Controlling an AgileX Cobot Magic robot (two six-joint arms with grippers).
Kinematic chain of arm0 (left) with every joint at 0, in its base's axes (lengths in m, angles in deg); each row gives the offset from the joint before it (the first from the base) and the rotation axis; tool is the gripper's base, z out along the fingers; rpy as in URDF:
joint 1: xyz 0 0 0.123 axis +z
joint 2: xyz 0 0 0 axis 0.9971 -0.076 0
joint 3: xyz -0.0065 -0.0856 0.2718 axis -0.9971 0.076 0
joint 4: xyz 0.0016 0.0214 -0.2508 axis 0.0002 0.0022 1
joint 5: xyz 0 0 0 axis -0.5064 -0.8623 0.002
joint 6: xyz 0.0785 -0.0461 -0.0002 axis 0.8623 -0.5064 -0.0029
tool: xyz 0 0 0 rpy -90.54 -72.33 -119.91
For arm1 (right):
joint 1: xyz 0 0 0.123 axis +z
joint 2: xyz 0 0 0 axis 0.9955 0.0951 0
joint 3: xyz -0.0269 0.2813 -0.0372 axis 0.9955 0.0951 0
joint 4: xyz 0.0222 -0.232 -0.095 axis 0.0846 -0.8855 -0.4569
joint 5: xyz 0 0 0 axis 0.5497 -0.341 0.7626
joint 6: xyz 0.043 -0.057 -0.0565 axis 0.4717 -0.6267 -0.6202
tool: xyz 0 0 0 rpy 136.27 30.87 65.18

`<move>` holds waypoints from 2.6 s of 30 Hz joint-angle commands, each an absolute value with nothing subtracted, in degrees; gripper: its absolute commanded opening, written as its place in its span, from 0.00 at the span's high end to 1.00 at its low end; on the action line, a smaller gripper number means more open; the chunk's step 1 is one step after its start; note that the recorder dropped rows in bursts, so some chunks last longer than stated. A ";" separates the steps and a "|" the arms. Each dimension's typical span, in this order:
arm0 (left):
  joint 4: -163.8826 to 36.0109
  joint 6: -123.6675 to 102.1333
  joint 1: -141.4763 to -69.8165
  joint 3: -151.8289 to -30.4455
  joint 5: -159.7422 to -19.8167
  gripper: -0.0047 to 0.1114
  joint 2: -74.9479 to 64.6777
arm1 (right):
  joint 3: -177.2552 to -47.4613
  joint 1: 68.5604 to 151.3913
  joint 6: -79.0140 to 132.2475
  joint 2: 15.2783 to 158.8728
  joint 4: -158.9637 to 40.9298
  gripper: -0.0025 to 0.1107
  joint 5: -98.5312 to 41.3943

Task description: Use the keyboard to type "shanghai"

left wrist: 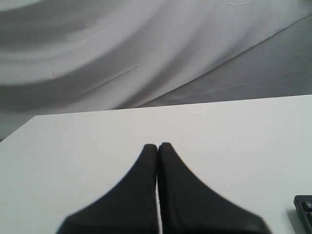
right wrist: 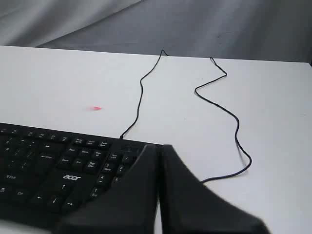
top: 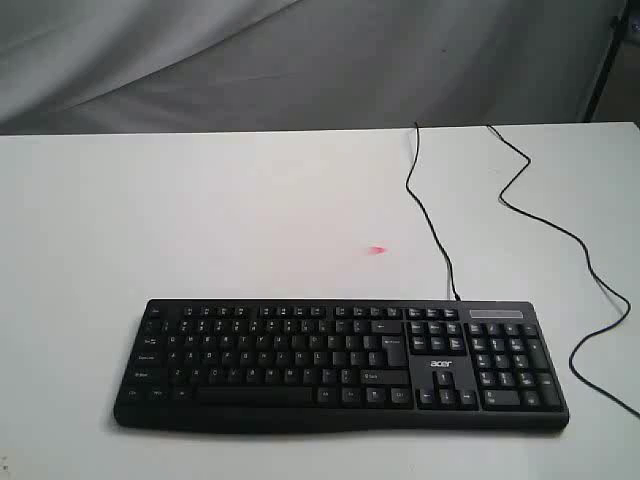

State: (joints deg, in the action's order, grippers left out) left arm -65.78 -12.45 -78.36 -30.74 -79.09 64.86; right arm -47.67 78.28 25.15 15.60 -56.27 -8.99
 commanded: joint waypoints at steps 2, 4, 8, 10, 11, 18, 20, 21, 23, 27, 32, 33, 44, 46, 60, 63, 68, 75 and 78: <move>-65.75 -12.61 -78.58 -30.45 -79.25 0.95 64.68 | -47.46 77.78 25.06 15.28 -56.76 0.98 -9.27; -65.75 -12.61 -78.58 -30.45 -79.25 0.95 64.68 | -47.46 77.78 25.06 15.28 -56.76 0.98 -9.27; -65.75 -12.61 -78.58 -30.45 -79.25 0.95 64.68 | -47.46 77.78 25.06 15.28 -56.76 0.98 -9.27; -65.75 -12.61 -78.58 -30.45 -79.25 0.95 64.68 | -47.46 77.78 25.06 15.28 -56.76 0.98 -9.27; -65.75 -12.61 -78.58 -30.45 -79.25 0.95 64.68 | -47.46 77.78 25.06 15.28 -56.76 0.98 -9.27; -65.75 -12.61 -78.58 -30.45 -79.25 0.95 64.68 | -47.46 77.78 25.06 15.28 -56.76 0.98 -9.27; -65.75 -12.61 -78.58 -30.45 -79.25 0.95 64.68 | -47.46 77.78 25.06 15.28 -56.76 0.98 -9.27; -65.75 -12.61 -78.58 -30.45 -79.25 0.95 64.68 | -47.46 77.78 24.95 15.28 -56.88 0.98 -9.67; -65.75 -12.61 -78.58 -30.45 -79.25 0.95 64.68 | -47.46 77.78 24.95 15.28 -57.01 0.98 -11.61; -65.75 -12.61 -78.58 -30.45 -79.25 0.95 64.68 | -47.46 77.78 24.95 15.28 -57.01 0.98 -18.10; -65.75 -12.61 -78.58 -30.45 -79.25 0.95 64.68 | -47.46 77.78 24.95 15.28 -57.01 0.98 -28.00; -65.75 -12.61 -78.58 -30.45 -79.25 0.95 64.68 | -47.46 77.78 24.95 15.28 -57.01 0.98 -31.10; -65.75 -12.61 -78.58 -30.45 -79.25 0.95 64.68 | -47.46 77.78 24.32 15.28 -57.01 0.98 -44.53; -65.75 -12.61 -78.58 -30.45 -79.25 0.95 64.68 | -47.46 77.78 24.32 15.28 -56.90 0.98 -50.36; -65.75 -12.61 -78.58 -30.45 -79.25 0.95 64.68 | -47.46 77.78 45.92 15.28 -56.50 0.98 -70.82; -65.75 -12.61 -78.58 -30.45 -79.25 0.95 64.68 | -48.06 77.78 53.26 15.28 -59.02 0.98 -71.84; -65.75 -12.61 -78.58 -30.45 -79.25 0.95 64.68 | -55.67 77.78 66.74 15.31 -75.94 0.98 -70.99; -65.75 -12.61 -78.58 -30.45 -79.25 0.95 64.68 | -70.47 77.78 85.53 26.90 -88.31 0.98 -68.72; -65.75 -12.61 -78.58 -30.45 -79.25 0.95 64.68 | -75.13 77.78 88.03 33.65 -88.68 0.98 -69.06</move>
State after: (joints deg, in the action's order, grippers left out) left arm -65.78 -12.45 -78.36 -30.74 -79.09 64.86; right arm -71.63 78.28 84.76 28.76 -87.01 -69.64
